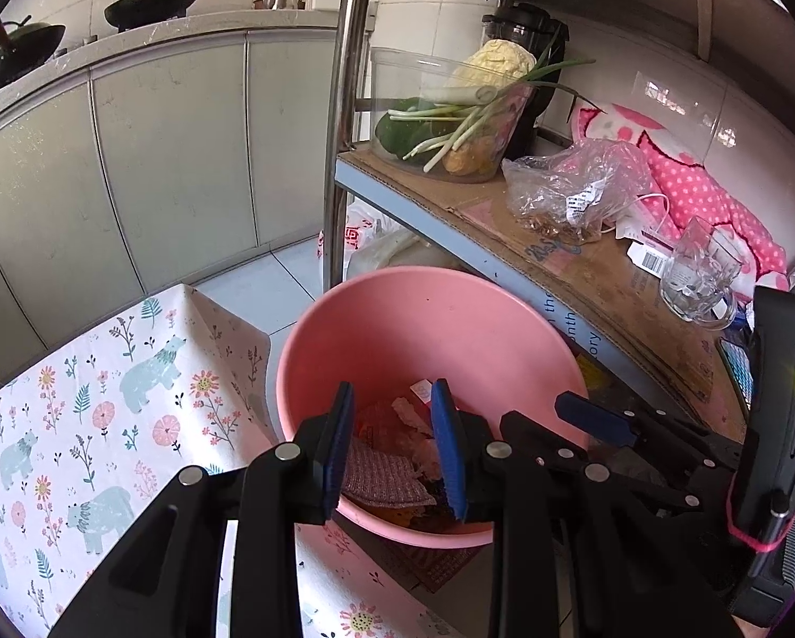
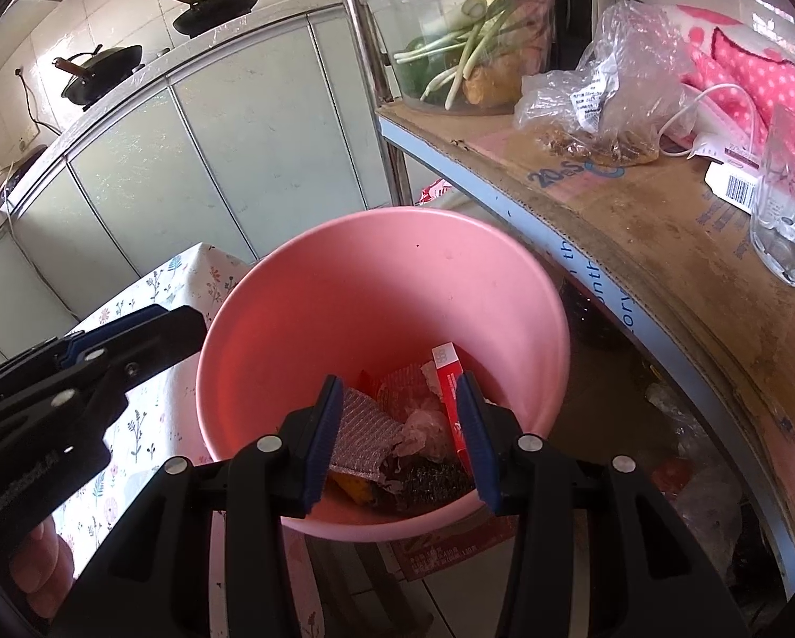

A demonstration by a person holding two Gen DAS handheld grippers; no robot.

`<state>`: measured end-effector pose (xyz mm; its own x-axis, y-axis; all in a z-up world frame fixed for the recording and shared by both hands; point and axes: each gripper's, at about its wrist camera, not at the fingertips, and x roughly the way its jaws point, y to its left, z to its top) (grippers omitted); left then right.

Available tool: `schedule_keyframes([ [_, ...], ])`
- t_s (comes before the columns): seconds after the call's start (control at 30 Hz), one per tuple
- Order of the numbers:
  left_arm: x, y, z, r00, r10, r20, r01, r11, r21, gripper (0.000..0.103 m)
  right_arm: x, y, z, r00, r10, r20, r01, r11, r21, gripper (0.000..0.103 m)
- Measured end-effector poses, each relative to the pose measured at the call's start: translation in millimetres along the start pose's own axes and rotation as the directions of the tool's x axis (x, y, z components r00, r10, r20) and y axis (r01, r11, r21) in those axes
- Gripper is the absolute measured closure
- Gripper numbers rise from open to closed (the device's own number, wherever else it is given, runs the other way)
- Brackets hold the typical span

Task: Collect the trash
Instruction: 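Withdraw both open grippers up out of the bucket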

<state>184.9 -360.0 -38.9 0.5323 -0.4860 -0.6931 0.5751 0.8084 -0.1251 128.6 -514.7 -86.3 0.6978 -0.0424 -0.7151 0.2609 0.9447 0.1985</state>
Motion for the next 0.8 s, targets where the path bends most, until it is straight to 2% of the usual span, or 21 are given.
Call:
schedule_keyframes([
  [0.43, 6, 5, -7, 0.999, 0.013, 0.033, -0.013, 1.000, 0.011, 0.074, 3, 4, -10, 1.000, 0.000, -0.015, 0.000, 1.000, -0.016, 0.058],
  [0.8, -1, 4, -6, 0.999, 0.026, 0.047, -0.026, 1.000, 0.001, 0.074, -11, 6, -15, 0.999, -0.010, 0.032, 0.011, 0.999, -0.036, 0.058],
])
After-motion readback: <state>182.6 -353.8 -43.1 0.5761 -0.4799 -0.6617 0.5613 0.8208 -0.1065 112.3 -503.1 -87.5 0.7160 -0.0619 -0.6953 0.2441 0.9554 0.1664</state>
